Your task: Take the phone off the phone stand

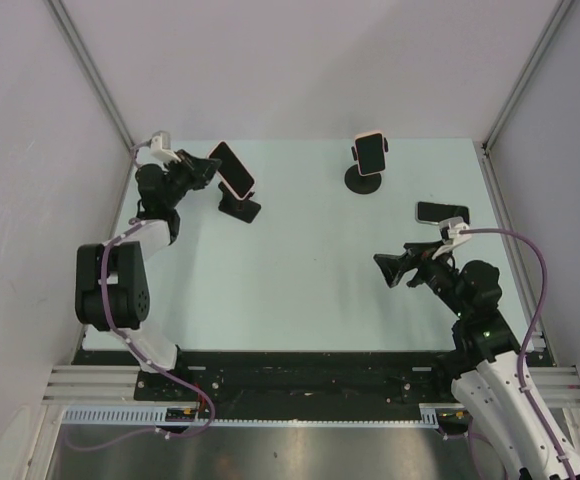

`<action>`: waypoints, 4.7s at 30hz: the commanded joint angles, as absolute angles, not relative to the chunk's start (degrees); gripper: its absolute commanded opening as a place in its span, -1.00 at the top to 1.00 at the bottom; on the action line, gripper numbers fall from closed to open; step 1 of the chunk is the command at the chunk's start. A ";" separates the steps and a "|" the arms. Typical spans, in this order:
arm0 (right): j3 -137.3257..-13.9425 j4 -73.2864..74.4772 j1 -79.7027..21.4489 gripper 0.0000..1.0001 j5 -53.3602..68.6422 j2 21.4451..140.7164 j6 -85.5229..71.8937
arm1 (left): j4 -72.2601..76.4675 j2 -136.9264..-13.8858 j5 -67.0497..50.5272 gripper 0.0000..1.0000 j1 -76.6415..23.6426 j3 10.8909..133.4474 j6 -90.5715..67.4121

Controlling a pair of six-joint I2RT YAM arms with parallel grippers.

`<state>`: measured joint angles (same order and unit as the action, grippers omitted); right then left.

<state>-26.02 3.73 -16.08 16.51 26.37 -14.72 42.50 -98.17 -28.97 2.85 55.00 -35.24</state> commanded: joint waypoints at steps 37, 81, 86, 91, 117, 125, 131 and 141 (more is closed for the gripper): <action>-44.03 -9.66 -37.18 -0.70 40.51 56.86 -21.26 | 44.03 -63.20 -66.80 1.00 -19.07 41.49 -48.17; -50.71 -0.18 -35.96 1.00 33.67 56.69 -23.90 | -7.63 -46.07 -34.68 -0.95 -17.84 42.98 -11.78; -48.79 3.61 -24.74 1.00 26.99 56.95 -32.33 | -16.51 -37.82 -17.61 -1.00 -19.59 40.79 -8.10; -41.32 -2.81 -14.96 1.00 24.44 55.02 -45.23 | -19.86 -29.46 -2.14 -1.00 -21.53 35.52 -6.94; -24.97 -24.42 19.77 1.00 15.12 66.77 -63.10 | -19.78 -25.31 13.36 -1.00 -31.03 34.72 -4.39; -23.20 -39.00 24.17 1.00 18.02 81.99 -67.76 | -19.51 -27.68 13.54 -1.00 -31.11 34.80 -4.04; -23.03 -44.72 24.79 1.00 16.26 89.55 -67.32 | -19.34 -29.00 13.54 -1.00 -31.03 34.80 -3.69; -20.84 -55.62 25.66 0.86 17.41 101.50 -73.38 | -19.07 -29.79 12.48 -1.00 -31.02 34.89 -3.34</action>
<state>-22.31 -47.48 25.50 19.46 97.97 -71.02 -20.34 -29.52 12.32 -30.65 34.59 -4.47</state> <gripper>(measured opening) 0.164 0.996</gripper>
